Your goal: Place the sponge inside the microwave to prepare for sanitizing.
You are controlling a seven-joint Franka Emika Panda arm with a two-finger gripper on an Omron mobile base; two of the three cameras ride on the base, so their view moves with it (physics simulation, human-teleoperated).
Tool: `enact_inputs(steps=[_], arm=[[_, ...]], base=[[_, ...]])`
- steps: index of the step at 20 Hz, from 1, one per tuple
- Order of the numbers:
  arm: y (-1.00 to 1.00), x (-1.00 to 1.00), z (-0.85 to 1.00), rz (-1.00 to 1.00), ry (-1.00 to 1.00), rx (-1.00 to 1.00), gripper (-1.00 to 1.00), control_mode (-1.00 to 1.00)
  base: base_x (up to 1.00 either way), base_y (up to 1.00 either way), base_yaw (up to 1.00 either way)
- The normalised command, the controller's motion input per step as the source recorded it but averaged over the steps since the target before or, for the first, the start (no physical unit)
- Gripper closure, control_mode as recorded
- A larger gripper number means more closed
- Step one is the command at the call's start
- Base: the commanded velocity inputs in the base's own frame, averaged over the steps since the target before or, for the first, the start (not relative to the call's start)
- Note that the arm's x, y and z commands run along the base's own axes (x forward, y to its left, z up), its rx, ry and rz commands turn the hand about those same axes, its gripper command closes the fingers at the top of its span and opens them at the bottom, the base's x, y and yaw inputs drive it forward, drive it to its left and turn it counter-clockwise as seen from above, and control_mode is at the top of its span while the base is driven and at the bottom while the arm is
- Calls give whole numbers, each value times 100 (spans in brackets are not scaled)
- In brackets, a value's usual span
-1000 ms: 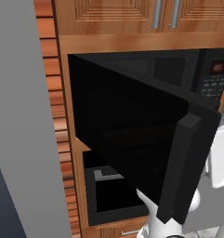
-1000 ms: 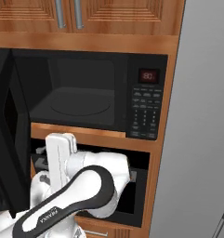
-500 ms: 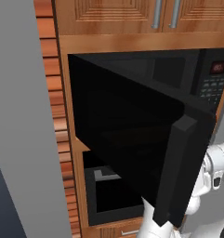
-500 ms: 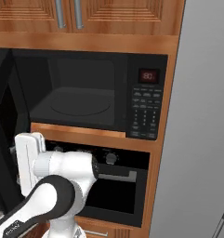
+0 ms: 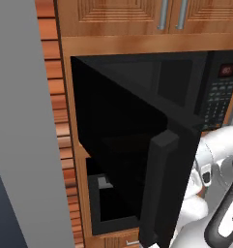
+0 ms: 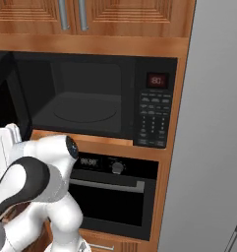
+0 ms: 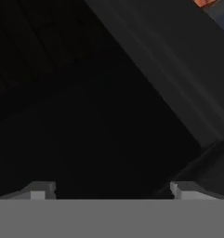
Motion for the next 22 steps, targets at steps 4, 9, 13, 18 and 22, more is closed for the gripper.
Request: enact_inputs(steps=[4, 9, 13, 18, 22], arm=[[100, -38, -99, -22, 13, 13, -100, -100], [100, -45, -100, -17, 12, 21, -100, -100], [100, -47, -100, -18, 11, 24, -100, -100], [100, -44, -100, -18, 11, 26, -100, -100], [60, -29, -64, -13, 3, 8, -100, -100]], base=[[0, 0, 0], [0, 0, 0], [0, 0, 0], [0, 0, 0], [0, 0, 0]])
